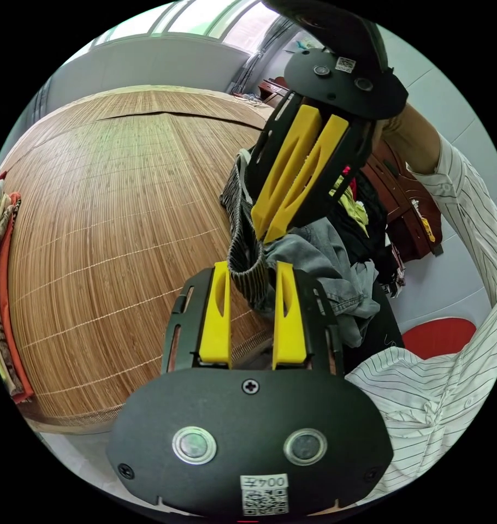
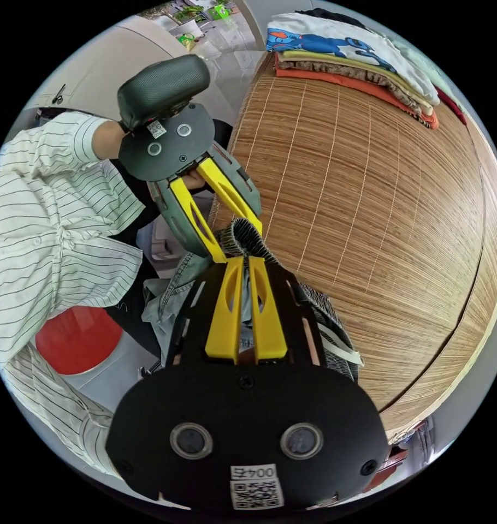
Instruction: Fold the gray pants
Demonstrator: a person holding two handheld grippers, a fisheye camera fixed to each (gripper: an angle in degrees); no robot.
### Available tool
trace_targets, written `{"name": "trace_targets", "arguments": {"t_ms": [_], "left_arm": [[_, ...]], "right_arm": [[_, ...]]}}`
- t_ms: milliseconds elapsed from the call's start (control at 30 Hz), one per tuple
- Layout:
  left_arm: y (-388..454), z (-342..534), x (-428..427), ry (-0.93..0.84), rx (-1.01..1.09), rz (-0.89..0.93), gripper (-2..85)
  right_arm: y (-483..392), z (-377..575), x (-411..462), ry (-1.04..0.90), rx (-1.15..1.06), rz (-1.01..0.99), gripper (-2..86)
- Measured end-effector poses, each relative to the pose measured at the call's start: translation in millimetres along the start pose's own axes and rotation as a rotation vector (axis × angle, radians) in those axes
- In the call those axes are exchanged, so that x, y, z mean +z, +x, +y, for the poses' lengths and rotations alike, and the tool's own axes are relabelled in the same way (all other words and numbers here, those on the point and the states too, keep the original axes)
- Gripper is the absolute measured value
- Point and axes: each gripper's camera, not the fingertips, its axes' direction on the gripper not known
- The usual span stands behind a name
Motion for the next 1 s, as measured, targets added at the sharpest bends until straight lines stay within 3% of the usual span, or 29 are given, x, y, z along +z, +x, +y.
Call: {"name": "trace_targets", "arguments": {"t_ms": [500,733,833,900,1000], "left_arm": [[-3,-22,10,-0.014,0.060,-0.051,15.7],[-21,-26,8,0.006,-0.014,-0.130,8.4],[-45,-17,0,0.028,-0.079,-0.049,7.2],[-61,-10,-3,0.040,-0.116,-0.012,7.0],[-90,-2,-2,0.073,-0.199,0.081,6.8]], "right_arm": [[-4,24,-46,0.126,0.027,0.043,-0.8],[-16,29,-43,0.187,0.100,0.097,-0.8],[-24,84,-62,0.447,0.259,0.181,-0.8],[-20,162,-68,0.680,0.516,0.219,-0.8],[-13,259,-49,0.817,0.849,0.257,-0.8]]}}
